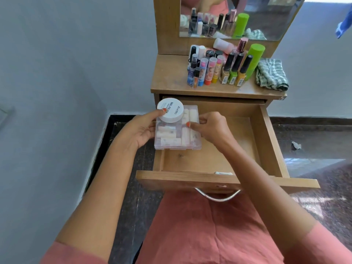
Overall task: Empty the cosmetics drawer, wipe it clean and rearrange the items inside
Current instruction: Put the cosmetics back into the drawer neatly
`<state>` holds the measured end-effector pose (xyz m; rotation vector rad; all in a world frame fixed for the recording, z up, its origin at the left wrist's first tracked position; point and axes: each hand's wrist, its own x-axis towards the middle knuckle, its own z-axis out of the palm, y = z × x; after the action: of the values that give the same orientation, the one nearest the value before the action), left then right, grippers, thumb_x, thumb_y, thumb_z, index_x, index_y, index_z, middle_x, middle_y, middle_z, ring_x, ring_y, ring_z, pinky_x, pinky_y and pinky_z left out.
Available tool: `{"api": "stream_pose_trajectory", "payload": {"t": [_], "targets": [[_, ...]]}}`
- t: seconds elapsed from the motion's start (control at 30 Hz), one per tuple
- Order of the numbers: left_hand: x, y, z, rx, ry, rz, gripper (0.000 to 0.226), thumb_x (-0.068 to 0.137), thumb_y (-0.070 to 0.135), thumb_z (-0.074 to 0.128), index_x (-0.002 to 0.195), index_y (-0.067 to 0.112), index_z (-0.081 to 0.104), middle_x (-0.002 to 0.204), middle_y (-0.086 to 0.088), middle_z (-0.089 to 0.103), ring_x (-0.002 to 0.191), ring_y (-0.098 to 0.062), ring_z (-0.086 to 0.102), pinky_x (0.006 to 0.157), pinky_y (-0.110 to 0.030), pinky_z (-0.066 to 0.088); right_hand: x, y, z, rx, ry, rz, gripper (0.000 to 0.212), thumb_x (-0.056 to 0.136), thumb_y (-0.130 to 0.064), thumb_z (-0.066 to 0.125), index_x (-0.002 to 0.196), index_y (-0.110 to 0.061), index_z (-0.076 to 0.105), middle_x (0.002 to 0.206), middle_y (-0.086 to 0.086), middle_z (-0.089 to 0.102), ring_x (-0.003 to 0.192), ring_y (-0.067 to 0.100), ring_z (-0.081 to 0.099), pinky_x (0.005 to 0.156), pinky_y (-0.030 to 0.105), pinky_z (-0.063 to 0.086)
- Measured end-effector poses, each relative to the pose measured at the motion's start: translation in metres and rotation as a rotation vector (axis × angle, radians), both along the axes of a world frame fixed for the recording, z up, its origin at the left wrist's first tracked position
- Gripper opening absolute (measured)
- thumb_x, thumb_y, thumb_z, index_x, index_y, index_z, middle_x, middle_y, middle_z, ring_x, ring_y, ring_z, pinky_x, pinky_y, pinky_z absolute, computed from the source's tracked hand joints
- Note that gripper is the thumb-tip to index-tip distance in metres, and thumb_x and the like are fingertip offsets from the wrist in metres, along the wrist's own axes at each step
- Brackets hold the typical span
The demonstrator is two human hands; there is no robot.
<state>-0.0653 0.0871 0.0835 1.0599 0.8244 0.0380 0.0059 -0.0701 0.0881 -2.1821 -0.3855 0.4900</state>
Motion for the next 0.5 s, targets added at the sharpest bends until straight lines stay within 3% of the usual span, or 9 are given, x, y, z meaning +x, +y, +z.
{"api": "stream_pose_trajectory", "payload": {"t": [0.1, 0.2, 0.3, 0.4, 0.5], "targets": [[0.009, -0.016, -0.006, 0.009, 0.051, -0.039, 0.04, 0.083, 0.015, 0.065, 0.118, 0.001, 0.052, 0.09, -0.009, 0.064, 0.08, -0.016, 0.062, 0.066, -0.029, 0.055, 0.007, -0.015, -0.01, -0.028, 0.034, -0.043, 0.036, 0.081, -0.025, 0.069, 0.11, -0.004, 0.064, 0.108, 0.009, 0.067, 0.088, 0.016, 0.064, 0.073, 0.029, 0.053], [0.02, -0.032, -0.012, 0.047, 0.072, -0.067, 0.039, 0.087, 0.013, 0.061, 0.121, -0.001, 0.05, 0.098, -0.011, 0.064, 0.079, -0.016, 0.06, 0.065, -0.027, 0.052, 0.014, -0.024, -0.022, -0.05, 0.057, -0.084, 0.037, 0.079, -0.024, 0.071, 0.108, -0.002, 0.065, 0.106, 0.012, 0.067, 0.091, 0.022, 0.065, 0.082, 0.037, 0.055], [0.032, -0.042, -0.019, 0.105, 0.112, -0.088, 0.041, 0.089, 0.015, 0.057, 0.126, 0.001, 0.045, 0.118, -0.013, 0.059, 0.088, -0.018, 0.059, 0.064, -0.032, 0.053, 0.019, -0.026, -0.031, -0.064, 0.068, -0.1, 0.031, 0.081, -0.021, 0.069, 0.103, 0.0, 0.064, 0.105, 0.014, 0.066, 0.084, 0.021, 0.063, 0.073, 0.032, 0.052], [0.041, -0.05, -0.027, 0.241, 0.172, -0.089, 0.042, 0.091, 0.021, 0.053, 0.128, 0.004, 0.044, 0.124, -0.012, 0.057, 0.103, -0.023, 0.059, 0.087, -0.041, 0.053, 0.025, -0.021, -0.038, -0.085, 0.082, -0.101, 0.027, 0.083, -0.018, 0.067, 0.101, 0.002, 0.064, 0.106, 0.016, 0.065, 0.086, 0.023, 0.062, 0.067, 0.028, 0.045], [0.048, -0.056, -0.033, 0.403, 0.194, -0.094, 0.042, 0.094, 0.022, 0.045, 0.132, 0.003, 0.041, 0.131, -0.012, 0.052, 0.11, -0.025, 0.055, 0.085, -0.032, 0.049, 0.032, -0.017, -0.046, -0.083, 0.097, -0.117, 0.028, 0.082, -0.017, 0.067, 0.103, 0.002, 0.065, 0.107, 0.017, 0.065, 0.092, 0.026, 0.064, 0.07, 0.029, 0.048]]}}
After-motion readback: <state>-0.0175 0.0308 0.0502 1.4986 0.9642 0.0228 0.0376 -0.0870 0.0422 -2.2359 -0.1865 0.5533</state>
